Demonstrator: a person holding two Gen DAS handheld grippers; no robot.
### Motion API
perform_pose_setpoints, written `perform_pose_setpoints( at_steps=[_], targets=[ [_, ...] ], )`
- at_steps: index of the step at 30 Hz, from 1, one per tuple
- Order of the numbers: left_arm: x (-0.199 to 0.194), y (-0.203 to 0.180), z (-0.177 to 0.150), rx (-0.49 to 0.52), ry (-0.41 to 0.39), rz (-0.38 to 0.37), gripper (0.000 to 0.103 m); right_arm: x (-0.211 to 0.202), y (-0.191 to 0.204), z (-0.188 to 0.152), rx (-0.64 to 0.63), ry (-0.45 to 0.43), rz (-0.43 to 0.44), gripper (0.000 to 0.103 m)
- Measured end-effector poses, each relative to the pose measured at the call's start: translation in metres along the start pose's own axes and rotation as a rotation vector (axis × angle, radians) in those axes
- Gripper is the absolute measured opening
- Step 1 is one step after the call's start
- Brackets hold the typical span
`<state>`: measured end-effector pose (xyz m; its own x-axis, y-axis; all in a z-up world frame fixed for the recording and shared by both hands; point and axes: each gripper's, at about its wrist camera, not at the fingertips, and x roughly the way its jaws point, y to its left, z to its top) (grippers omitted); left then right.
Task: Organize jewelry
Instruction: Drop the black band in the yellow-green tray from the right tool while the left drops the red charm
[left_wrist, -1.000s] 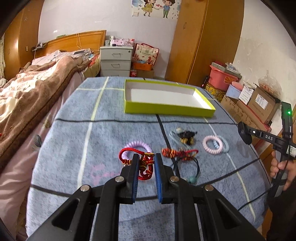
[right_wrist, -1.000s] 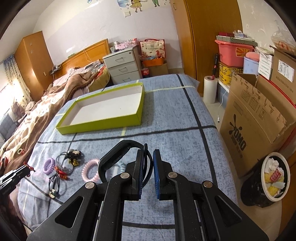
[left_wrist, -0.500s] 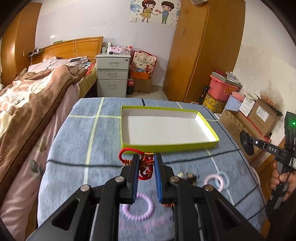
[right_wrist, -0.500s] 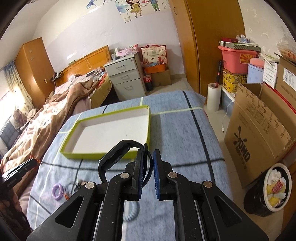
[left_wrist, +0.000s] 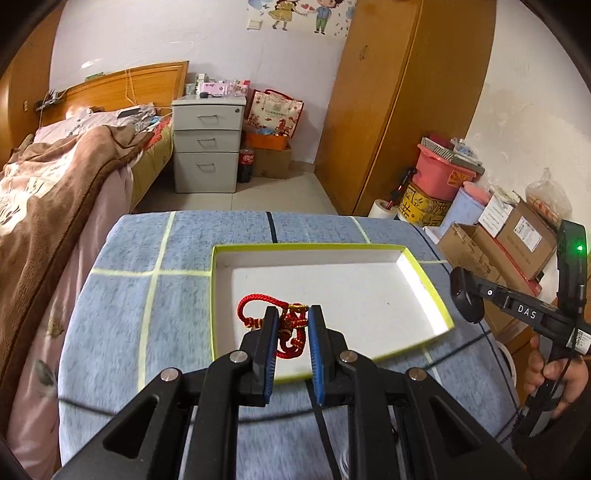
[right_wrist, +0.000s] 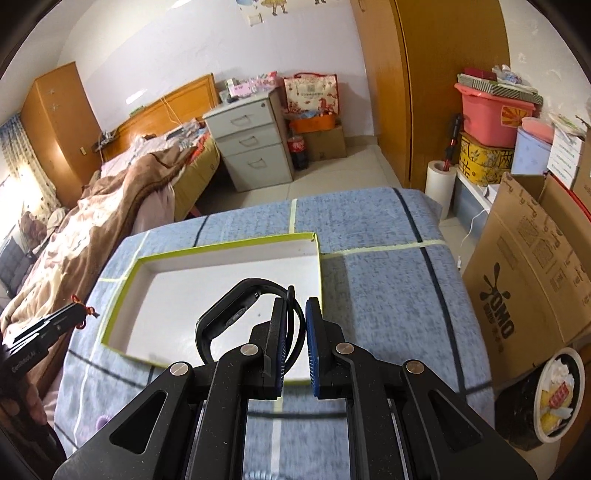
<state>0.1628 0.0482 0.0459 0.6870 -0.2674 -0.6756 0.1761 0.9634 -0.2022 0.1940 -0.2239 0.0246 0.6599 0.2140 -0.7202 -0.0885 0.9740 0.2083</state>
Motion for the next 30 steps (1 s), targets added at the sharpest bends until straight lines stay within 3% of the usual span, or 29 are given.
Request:
perform_pose_setpoints(
  at_steps=[12, 30],
  targets=[
    [0.070, 0.007, 0.021, -0.029, 0.100, -0.012, 0.017, 0.059, -0.004, 0.016, 0.010, 0.082, -0.036, 0.011],
    [0.113, 0.013, 0.017, -0.046, 0.186, 0.017, 0.017, 0.087, 0.011, 0.019, -0.047, 0.114, -0.099, 0.011]
  ],
)
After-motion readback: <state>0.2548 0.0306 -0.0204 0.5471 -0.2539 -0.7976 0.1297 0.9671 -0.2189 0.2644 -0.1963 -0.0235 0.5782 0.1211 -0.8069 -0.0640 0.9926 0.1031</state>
